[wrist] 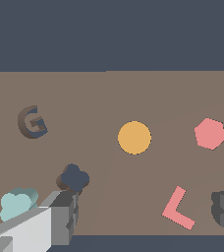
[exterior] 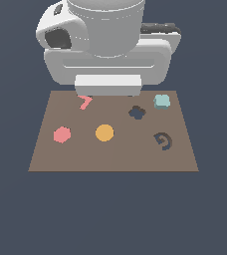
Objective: Insert a designated object into the corresponding slot on a board.
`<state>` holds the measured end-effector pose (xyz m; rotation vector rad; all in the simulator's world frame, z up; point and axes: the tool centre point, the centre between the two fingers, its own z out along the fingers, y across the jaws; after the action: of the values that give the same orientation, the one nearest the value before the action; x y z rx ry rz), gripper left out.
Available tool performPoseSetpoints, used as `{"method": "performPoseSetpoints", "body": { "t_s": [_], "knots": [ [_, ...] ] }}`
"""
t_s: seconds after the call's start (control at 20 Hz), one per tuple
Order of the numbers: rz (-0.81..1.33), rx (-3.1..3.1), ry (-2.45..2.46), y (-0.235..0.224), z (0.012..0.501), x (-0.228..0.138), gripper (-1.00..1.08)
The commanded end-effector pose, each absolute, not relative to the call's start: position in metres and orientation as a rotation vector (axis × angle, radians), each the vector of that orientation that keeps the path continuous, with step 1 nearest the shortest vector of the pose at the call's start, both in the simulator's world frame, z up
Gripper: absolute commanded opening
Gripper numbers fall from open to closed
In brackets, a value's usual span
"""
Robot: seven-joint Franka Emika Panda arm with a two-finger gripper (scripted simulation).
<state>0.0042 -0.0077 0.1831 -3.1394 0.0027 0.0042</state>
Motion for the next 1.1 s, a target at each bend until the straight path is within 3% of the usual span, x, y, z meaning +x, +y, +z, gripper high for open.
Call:
{"method": "performPoseSetpoints", "body": {
  "t_s": [0.0, 0.5, 1.05],
  "knots": [
    [0.004, -3.139, 0.003, -0.008, 0.183, 0.004, 1.00],
    [0.004, -3.140, 0.008, 0.017, 0.165, -0.010, 1.00],
    [0.002, -3.140, 0.028, 0.102, 0.103, -0.056, 1.00]
  ]
}}
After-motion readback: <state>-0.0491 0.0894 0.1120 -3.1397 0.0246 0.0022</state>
